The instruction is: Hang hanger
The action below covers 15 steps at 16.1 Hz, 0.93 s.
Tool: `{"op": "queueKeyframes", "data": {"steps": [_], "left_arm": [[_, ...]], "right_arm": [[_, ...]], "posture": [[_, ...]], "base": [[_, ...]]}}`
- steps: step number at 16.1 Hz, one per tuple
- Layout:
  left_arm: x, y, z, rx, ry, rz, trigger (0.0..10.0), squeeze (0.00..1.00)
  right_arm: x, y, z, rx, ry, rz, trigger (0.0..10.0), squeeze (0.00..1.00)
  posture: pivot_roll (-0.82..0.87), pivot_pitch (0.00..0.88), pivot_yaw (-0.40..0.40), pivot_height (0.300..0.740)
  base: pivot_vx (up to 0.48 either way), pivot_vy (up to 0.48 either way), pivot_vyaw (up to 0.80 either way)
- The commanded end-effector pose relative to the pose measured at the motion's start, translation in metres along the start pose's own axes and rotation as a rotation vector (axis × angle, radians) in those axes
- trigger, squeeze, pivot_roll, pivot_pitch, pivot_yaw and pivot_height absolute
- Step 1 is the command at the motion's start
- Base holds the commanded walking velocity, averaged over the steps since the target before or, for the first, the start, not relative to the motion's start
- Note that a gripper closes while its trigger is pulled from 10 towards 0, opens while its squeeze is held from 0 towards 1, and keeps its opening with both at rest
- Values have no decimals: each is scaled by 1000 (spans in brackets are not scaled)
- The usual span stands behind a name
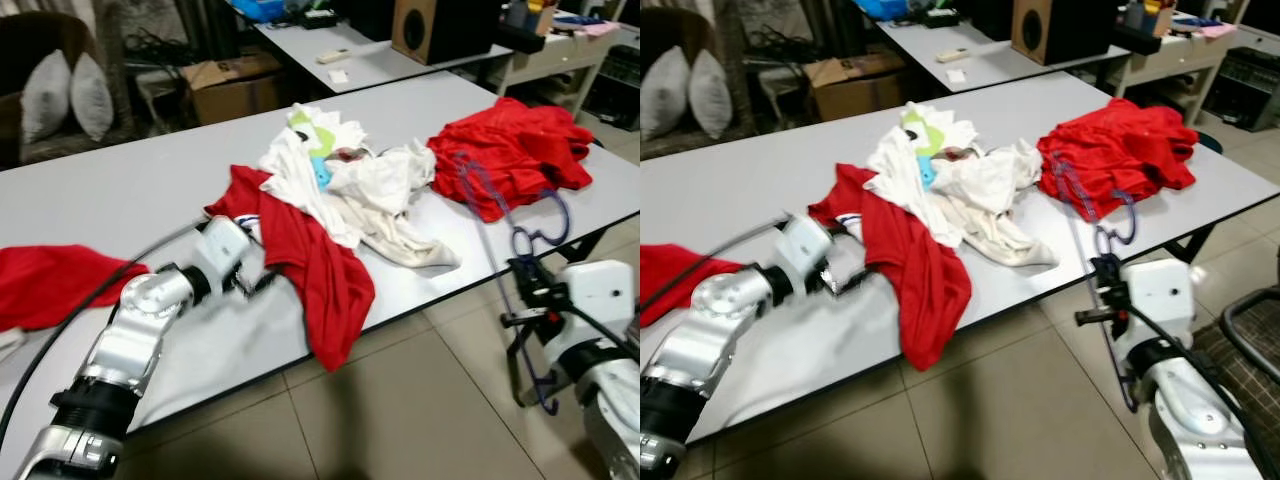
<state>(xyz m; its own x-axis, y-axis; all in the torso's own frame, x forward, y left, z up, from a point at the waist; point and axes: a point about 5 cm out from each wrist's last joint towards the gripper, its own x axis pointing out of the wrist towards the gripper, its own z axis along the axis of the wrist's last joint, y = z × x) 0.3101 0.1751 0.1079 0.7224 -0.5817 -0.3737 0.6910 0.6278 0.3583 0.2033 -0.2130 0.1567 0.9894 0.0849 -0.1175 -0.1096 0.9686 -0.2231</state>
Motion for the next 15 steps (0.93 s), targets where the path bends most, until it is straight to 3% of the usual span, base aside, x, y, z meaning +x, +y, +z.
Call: {"op": "queueKeyframes", "data": {"steps": [1, 6, 7, 8, 9, 10, 15], "left_arm": [[4, 1, 4, 56, 15, -28, 10000, 0], [33, 8, 6, 50, 40, 40, 10000, 0], [36, 8, 4, 34, 51, 45, 8157, 0], [38, 8, 1, 37, 73, 43, 745, 0], [38, 8, -1, 43, 81, 40, 745, 0], [39, 8, -3, 55, 95, 39, 0, 0], [42, 14, -2, 59, 87, 57, 0, 0]], "right_arm": [[1, 0, 3, -13, -16, 11, 10000, 0], [3, 2, 7, -21, -26, 19, 10000, 0], [2, 3, 7, -24, -25, 21, 10000, 0], [2, 3, 7, -30, -23, 20, 10000, 0], [1, 3, 6, -32, -22, 18, 10000, 0], [1, 1, 7, -35, -23, 14, 10000, 0], [3, 0, 9, -47, -34, 18, 10000, 0]], "posture": [[-170, 0, 63, 740], [-191, 0, 74, 740], [-195, 0, 77, 740], [-204, 0, 83, 740], [-204, 0, 83, 740], [-207, 0, 85, 740], [-202, 0, 77, 740]], "base": [[0, 0, 0], [0, 0, 0], [0, 0, 0], [0, 0, 0], [0, 0, 0], [0, 0, 0], [0, 0, 0]]}}
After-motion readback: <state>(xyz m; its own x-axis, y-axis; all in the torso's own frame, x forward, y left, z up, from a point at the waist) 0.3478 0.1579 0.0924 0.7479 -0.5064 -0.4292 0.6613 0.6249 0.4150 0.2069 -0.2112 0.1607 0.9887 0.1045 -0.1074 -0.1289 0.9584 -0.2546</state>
